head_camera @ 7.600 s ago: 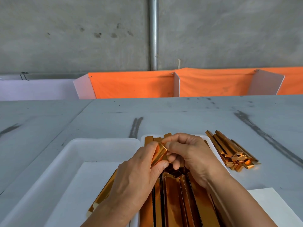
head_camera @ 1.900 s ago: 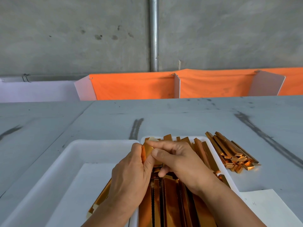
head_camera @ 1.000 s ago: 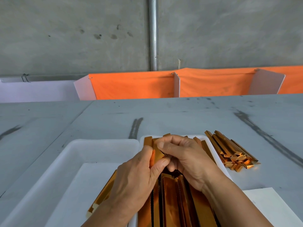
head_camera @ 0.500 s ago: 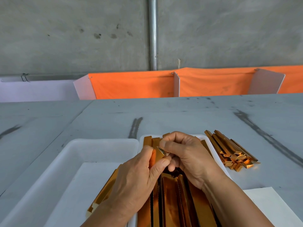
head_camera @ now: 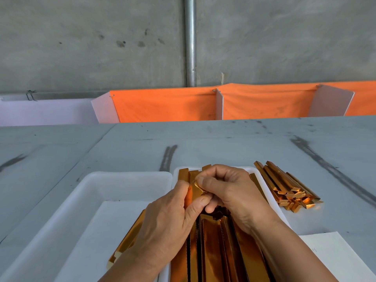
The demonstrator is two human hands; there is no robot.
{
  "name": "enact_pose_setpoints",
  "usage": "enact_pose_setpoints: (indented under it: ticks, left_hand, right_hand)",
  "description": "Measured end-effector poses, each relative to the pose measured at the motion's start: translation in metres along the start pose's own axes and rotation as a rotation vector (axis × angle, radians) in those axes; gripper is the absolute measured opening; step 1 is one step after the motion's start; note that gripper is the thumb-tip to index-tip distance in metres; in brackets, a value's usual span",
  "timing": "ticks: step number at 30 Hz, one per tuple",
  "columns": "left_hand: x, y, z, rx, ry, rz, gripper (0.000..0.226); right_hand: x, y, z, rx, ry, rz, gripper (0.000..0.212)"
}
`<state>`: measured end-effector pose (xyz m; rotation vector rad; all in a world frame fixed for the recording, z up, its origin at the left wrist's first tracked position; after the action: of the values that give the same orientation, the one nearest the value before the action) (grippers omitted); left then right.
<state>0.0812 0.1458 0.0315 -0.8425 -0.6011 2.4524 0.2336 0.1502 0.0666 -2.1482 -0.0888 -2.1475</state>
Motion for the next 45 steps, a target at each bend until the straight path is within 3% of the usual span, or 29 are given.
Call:
enact_pose_setpoints:
  ticks: [13, 28, 36, 45]
  left_hand:
    - [-0.0015, 0.0002, 0.0002, 0.015, 0.001, -0.015, 0.067]
    - [0.0048, -0.0002, -0.0028, -0.01, -0.016, 0.025, 0.043]
    - [0.0039, 0.0001, -0.0007, -0.011, -0.061, 0.03, 0.04]
    - [0.0045, -0.0007, 0.0008, -0.005, -0.104, 0.084, 0.042]
  right_hand:
    - [0.0001, 0.0004, -0.0003, -0.031, -0.03, -0.017, 0.016]
    - [-0.0037, 0.0002, 0.0006, -0.009, 0.065, 0.037, 0.015]
    - [-0.0038, 0.0, -0.0015, -0.011, -0.002, 0.032, 0.006]
    - [-0.0025, 0.0026, -0.0042, -0.006, 0.12, 0.125, 0.009]
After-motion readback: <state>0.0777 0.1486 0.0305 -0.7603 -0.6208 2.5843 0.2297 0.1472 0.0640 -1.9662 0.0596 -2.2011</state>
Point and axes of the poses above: each hand's wrist, its own y-axis away from the middle knuckle, its own z-axis out of the back of the hand, x = y × z, the point moved 2 cm from there along -y, towards the middle knuckle, and after that the axes turned 3 degrees about -z, right-handed, at the moved point
